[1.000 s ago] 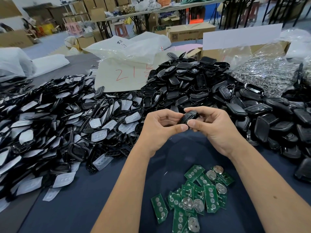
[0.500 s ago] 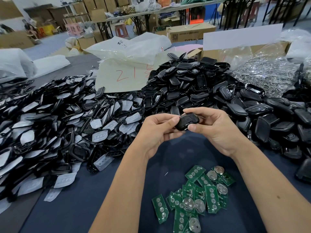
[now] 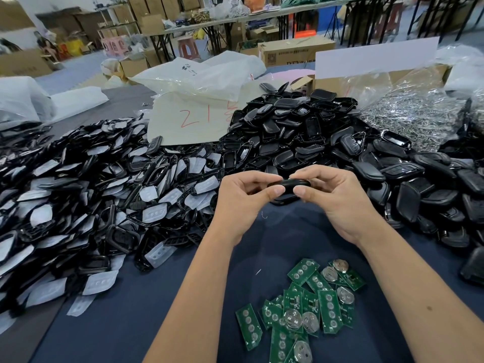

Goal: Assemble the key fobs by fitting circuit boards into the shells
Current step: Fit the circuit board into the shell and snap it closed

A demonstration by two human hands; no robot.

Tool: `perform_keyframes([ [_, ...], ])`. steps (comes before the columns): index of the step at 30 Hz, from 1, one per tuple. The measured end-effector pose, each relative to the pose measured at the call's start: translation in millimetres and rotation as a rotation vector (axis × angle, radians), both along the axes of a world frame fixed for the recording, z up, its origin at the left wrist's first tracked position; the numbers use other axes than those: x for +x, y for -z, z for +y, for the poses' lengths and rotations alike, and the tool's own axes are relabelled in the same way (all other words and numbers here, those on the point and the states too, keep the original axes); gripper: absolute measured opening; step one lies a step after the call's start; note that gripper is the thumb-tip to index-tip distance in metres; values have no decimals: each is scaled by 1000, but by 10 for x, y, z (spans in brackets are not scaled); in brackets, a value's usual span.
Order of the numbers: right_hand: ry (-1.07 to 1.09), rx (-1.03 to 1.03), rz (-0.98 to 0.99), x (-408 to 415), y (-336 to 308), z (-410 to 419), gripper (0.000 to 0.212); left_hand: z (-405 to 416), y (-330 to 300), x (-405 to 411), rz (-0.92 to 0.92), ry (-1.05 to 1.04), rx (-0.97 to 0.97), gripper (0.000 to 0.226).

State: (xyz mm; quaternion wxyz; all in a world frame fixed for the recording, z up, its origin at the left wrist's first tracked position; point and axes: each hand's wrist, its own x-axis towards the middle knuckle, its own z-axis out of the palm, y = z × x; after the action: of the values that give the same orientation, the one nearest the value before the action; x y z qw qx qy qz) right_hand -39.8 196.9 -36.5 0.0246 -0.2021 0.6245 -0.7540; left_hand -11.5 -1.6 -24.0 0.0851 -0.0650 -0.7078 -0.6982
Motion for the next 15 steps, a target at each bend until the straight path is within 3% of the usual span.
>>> perform_keyframes([
  [8, -14, 4, 65, 16, -30, -8, 20, -13, -18, -6, 34, -34, -91, 18],
  [15, 83, 334, 222, 12, 1, -68, 22, 38, 26, 12, 116, -77, -397, 28],
])
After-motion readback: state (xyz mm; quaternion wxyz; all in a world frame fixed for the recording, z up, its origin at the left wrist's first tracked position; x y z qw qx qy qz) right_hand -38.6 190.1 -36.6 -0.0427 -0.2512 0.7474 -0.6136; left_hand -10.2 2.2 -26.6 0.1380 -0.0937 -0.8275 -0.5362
